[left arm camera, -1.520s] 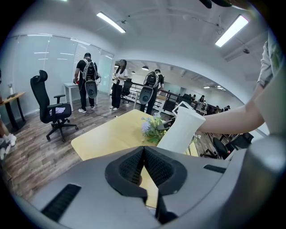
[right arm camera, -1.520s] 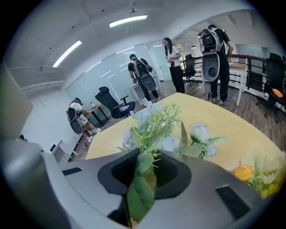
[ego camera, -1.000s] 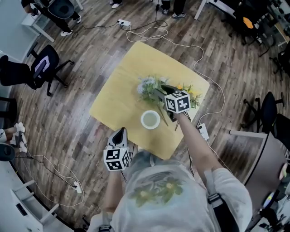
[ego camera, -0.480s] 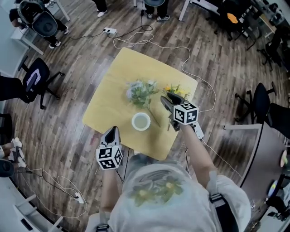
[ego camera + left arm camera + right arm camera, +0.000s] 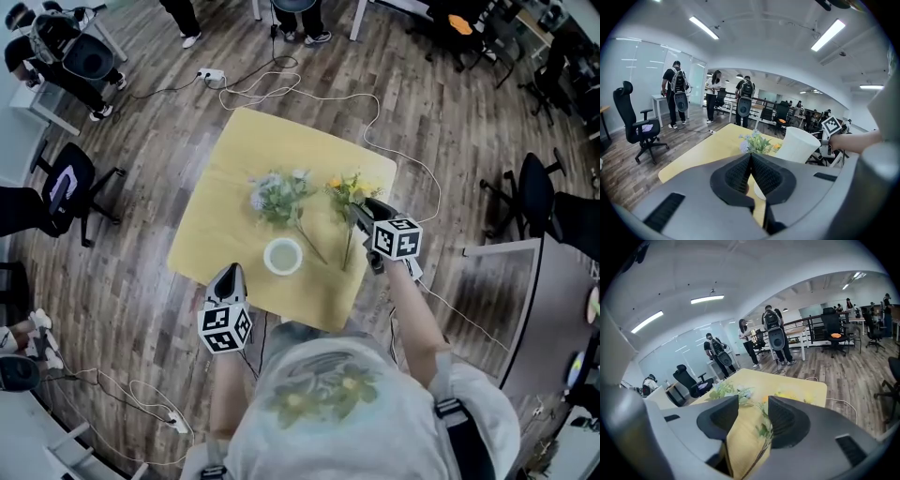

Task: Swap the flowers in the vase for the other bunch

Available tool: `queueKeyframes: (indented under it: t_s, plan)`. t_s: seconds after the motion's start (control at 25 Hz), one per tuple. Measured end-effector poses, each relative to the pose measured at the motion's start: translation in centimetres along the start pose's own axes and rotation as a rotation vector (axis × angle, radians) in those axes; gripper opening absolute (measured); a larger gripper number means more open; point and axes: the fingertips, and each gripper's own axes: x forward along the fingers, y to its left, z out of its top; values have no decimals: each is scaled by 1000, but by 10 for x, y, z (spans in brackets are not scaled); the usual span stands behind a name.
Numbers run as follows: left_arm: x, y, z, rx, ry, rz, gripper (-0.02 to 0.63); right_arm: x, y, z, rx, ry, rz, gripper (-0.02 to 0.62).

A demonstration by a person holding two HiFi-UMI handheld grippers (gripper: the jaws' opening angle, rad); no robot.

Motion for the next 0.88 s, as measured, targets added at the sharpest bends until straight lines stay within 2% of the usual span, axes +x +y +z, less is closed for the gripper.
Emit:
queueKeyframes:
  t_s: [0.32,0.88]
  plan:
    - [7,-2,-3,8,17,-5,17,1,-36,-10,41,27,-114,242]
    - [22,2,-13,-8,62,22,17,41,-83,-23,92,140,-259,268]
